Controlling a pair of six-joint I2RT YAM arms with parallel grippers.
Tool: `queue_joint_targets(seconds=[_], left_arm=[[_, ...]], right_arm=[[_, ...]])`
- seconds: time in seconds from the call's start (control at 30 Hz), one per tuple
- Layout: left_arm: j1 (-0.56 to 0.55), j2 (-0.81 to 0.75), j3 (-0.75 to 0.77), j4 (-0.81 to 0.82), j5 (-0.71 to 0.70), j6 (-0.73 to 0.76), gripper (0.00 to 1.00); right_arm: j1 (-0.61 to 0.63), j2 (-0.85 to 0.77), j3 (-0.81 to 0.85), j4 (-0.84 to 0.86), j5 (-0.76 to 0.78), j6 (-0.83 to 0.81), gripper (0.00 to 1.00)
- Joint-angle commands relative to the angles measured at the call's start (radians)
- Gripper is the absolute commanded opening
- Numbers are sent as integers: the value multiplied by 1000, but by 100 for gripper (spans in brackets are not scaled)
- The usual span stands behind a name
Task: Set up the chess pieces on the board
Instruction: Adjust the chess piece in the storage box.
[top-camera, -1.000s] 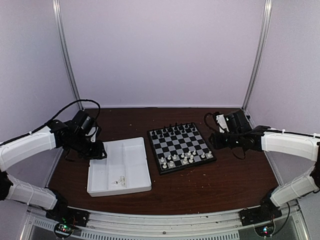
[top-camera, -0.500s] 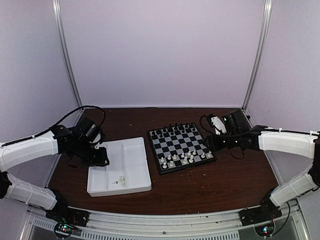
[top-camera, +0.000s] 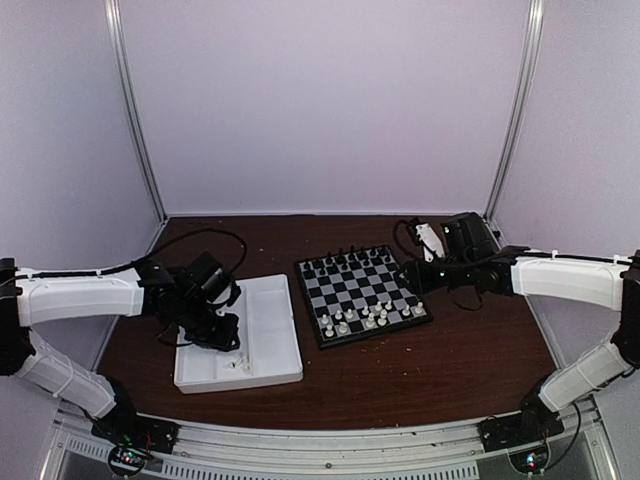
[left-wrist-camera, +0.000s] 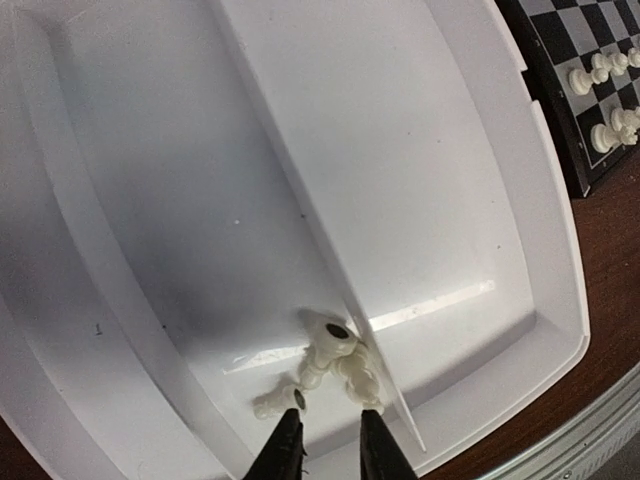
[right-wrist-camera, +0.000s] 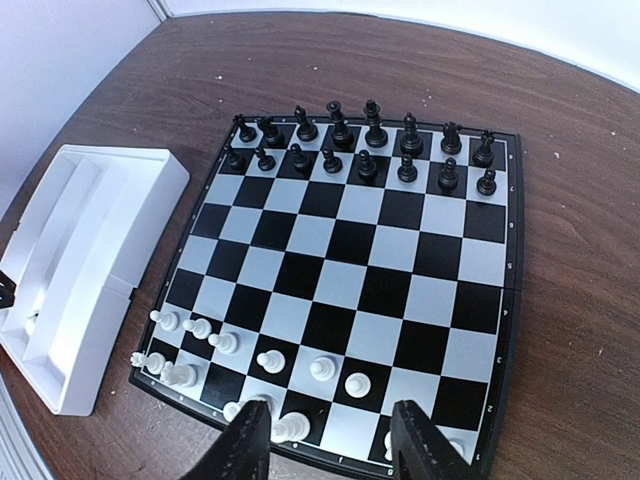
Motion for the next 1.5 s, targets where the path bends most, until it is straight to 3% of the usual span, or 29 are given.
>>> queue_joint_targets(seconds=[0.0, 0.93, 1.27, 1.47], left_arm=[[-14, 19, -5, 100, 96, -15, 22], [-48, 131, -13, 74, 76, -13, 20], [-54, 146, 34, 9, 36, -1, 9], [-60, 96, 81, -56, -7, 2, 8]], right_arm=[[-1, 0, 14, 39, -27, 8, 44], [0, -3, 26, 9, -17, -5, 48], [-2, -9, 21, 8, -12, -8, 48], [-1, -14, 20, 11, -12, -8, 48]])
